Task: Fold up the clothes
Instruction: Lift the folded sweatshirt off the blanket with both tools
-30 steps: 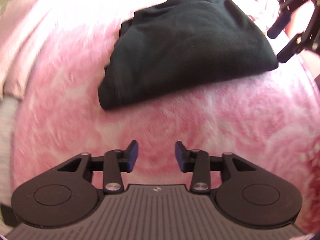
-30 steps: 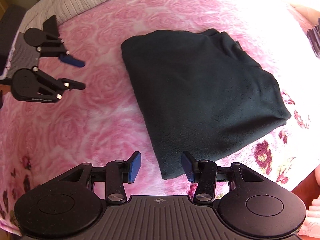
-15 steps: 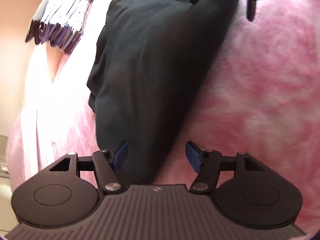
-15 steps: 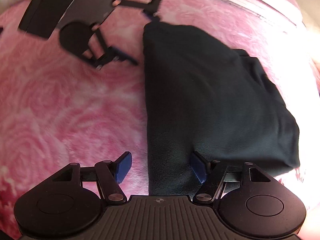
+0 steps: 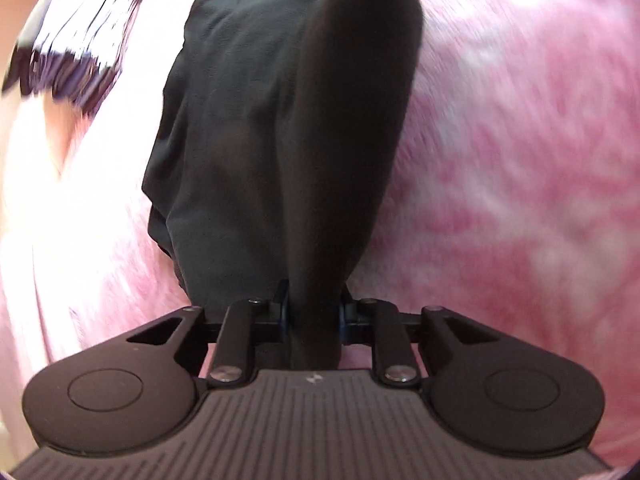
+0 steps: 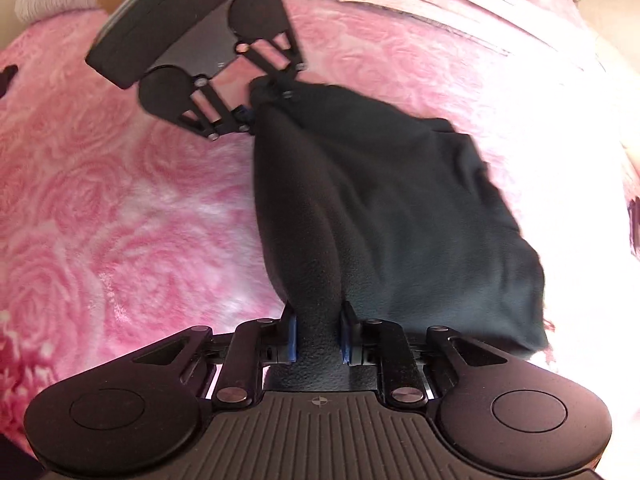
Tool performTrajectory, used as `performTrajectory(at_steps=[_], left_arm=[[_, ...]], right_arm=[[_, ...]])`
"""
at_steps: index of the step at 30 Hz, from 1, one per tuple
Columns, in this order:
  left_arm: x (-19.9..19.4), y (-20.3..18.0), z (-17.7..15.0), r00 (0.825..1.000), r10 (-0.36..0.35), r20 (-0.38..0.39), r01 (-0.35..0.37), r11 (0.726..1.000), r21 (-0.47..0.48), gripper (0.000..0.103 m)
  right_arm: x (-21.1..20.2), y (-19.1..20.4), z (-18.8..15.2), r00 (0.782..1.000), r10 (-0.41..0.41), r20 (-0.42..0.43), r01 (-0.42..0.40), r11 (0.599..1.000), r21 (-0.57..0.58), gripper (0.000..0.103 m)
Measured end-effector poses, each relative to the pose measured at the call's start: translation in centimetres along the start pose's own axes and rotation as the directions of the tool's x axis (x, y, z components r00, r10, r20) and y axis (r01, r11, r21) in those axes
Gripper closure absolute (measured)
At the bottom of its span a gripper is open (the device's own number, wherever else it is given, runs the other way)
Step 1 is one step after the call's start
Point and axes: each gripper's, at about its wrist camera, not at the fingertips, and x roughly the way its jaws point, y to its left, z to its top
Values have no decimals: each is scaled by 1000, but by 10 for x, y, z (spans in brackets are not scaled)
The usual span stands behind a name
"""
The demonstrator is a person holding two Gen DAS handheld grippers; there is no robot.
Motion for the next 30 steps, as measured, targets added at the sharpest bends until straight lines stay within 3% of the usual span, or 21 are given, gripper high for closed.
performTrajectory(at_steps=[3, 9, 30], left_arm=[[-10, 11, 13, 998, -62, 7, 63, 995, -83, 89], [-17, 14, 32, 995, -97, 8, 97, 993, -64, 89], [-23, 17, 38, 994, -111, -18, 109, 988, -111, 90]], right_arm=[[-12, -13, -3, 1000, -7, -9, 7, 1000, 16, 85], [-25, -25, -7, 1000, -12, -29, 13, 1000, 11, 85], [-26, -31, -15, 999, -13, -37, 16, 996, 85, 84]])
